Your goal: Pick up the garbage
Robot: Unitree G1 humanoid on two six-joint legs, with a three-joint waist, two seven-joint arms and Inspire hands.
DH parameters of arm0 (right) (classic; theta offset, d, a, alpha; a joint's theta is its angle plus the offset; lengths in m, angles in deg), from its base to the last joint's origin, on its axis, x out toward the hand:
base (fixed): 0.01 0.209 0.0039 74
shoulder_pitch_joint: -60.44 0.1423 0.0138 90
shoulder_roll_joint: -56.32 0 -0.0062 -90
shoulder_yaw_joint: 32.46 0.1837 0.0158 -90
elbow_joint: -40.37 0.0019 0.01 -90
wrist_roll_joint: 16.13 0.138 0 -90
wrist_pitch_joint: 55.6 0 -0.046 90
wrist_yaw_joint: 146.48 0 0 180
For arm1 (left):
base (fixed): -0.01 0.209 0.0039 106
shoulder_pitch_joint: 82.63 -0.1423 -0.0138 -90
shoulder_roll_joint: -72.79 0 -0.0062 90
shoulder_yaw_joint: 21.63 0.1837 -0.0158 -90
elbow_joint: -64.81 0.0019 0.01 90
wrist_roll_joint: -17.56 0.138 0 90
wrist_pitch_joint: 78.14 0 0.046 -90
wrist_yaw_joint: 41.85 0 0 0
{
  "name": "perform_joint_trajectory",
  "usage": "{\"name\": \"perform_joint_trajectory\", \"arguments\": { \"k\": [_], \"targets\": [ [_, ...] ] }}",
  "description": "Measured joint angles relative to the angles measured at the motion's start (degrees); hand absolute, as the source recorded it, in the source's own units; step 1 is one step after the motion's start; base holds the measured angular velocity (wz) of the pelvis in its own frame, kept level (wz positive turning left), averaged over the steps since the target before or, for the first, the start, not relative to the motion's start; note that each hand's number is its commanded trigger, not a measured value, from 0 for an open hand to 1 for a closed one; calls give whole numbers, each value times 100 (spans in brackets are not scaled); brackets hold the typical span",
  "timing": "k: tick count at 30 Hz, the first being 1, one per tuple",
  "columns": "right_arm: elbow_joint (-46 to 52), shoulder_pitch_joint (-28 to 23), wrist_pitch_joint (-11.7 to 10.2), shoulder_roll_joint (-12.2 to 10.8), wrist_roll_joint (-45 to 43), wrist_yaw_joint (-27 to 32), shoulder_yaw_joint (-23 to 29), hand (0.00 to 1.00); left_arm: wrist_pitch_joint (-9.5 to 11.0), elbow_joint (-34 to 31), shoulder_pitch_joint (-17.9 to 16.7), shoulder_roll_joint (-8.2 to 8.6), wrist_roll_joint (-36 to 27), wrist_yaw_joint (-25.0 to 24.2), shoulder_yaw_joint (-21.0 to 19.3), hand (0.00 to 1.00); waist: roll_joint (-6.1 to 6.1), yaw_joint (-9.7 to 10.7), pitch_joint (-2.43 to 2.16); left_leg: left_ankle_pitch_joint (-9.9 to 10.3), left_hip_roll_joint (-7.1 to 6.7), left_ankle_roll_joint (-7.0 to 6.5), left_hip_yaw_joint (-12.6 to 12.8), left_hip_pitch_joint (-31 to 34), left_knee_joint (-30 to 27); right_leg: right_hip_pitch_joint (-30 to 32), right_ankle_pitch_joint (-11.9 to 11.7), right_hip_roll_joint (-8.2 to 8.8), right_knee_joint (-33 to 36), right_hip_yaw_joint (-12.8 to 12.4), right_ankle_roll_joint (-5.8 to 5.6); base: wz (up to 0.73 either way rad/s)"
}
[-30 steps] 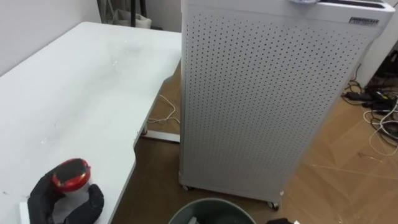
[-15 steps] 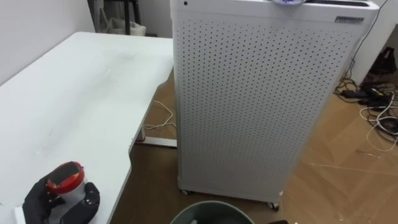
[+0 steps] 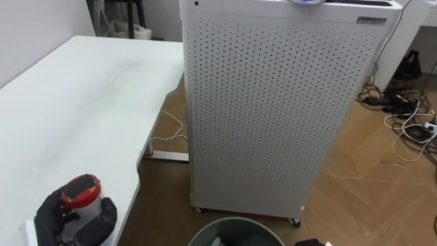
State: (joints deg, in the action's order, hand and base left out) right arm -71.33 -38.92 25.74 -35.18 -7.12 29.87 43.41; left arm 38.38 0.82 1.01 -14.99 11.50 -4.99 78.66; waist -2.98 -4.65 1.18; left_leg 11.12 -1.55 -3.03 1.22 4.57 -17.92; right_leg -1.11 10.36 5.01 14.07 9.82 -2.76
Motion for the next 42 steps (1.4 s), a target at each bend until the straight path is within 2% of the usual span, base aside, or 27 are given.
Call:
{"name": "perform_joint_trajectory", "arguments": {
  "k": [5, 7, 10, 13, 17, 18, 19, 23, 24, 27, 31, 32, 33, 34, 39, 42],
  "targets": [
    [7, 376, -4, -34, 13, -80, -90, 100, -96, -280, 1, 52, 199, -673, 758, 100, -25, 132, -15, -1, 20, -6, 185, -9, 34, 100, 0, 2, 90, -167, -1, -20],
    [60, 442, -9, -124, -33, -97, -102, 100, -149, -333, 11, 156, 393, -1091, 1170, 100, -43, 298, -27, -1, 24, -6, 195, -13, 33, 125, 0, 2, 124, -185, -1, -10],
    [145, 445, -9, -194, -51, -71, -101, 100, -167, -355, 20, 157, 466, -1589, 1556, 100, -55, 437, -35, 1, 77, -3, 329, -25, 35, 214, 1, -10, 203, -187, 0, -22],
    [200, 477, -55, -276, -28, 1, -98, 100, -198, -356, 31, 163, 639, -1995, 1781, 100, -50, 607, -31, 3, 86, 1, 356, -22, 56, 300, 1, -10, 283, -204, 0, -14],
    [200, 583, -90, -328, -31, 127, -101, 100, -207, -352, 89, 215, 828, -2364, 1953, 100, -33, 609, -1, 21, 86, 0, 392, -23, 40, 352, -2, -11, 303, -229, 6, -17],
    [201, 615, -133, -336, -24, 148, -106, 100, -208, -350, 146, 220, 835, -2480, 1993, 100, -30, 605, 46, 24, 90, -3, 415, -26, 36, 358, -5, -9, 309, -230, 10, -8],
    [205, 652, -153, -342, -10, 168, -150, 100, -209, -339, 204, 224, 833, -2557, 2030, 100, -22, 605, 73, 25, 93, -4, 423, -12, 41, 364, -14, -11, 290, -231, 24, -7],
    [208, 679, -174, -364, -5, 186, -151, 100, -224, -288, 256, 242, 804, -2702, 1983, 100, 10, 589, 77, 40, 106, -11, 462, 53, 27, 430, -20, -21, 269, -264, 33, -5],
    [206, 717, -173, -362, -10, 183, -156, 100, -243, -283, 287, 249, 798, -2744, 1968, 100, 34, 586, 91, 43, 109, -14, 481, 71, 18, 456, -29, -27, 263, -294, 34, -9],
    [206, 759, -173, -357, -9, 185, -186, 100, -251, -275, 307, 256, 791, -2771, 1962, 100, 107, 588, 90, 44, 105, -18, 524, 86, 36, 527, -32, -27, 279, -361, 31, -10],
    [207, 764, -173, -348, -8, 224, -216, 100, -320, -272, 309, 323, 794, -2817, 1913, 100, 212, 578, 66, 46, 112, -17, 578, 90, 99, 604, -31, -29, 291, -389, 30, -8],
    [207, 769, -173, -348, -8, 225, -214, 100, -336, -272, 309, 339, 795, -2826, 1904, 79, 225, 574, 66, 46, 113, -17, 594, 91, 121, 619, -31, -29, 292, -402, 30, -12],
    [206, 769, -172, -344, -8, 226, -213, 100, -364, -268, 310, 360, 800, -2830, 1904, 32, 243, 577, 64, 45, 111, -17, 610, 88, 131, 623, -31, -31, 283, -426, 30, -12],
    [205, 769, -168, -337, -9, 226, -217, 100, -368, -231, 319, 373, 799, -2827, 1904, 0, 253, 578, 59, 46, 111, -17, 619, 74, 135, 623, -30, -34, 283, -456, 29, -10],
    [206, 770, -168, -336, -9, 225, -199, 100, -375, -75, 444, 398, 815, -2753, 1903, 0, 252, 603, 60, 45, 107, -17, 655, 56, 170, 636, -29, -37, 280, -497, 27, -5],
    [207, 798, -169, -363, -9, 158, -217, 100, -448, 57, 476, 458, 952, -2733, 1912, 0, 250, 621, 61, 45, 109, -17, 658, 47, 187, 637, -29, -42, 280, -504, 27, 0]
  ]
}}
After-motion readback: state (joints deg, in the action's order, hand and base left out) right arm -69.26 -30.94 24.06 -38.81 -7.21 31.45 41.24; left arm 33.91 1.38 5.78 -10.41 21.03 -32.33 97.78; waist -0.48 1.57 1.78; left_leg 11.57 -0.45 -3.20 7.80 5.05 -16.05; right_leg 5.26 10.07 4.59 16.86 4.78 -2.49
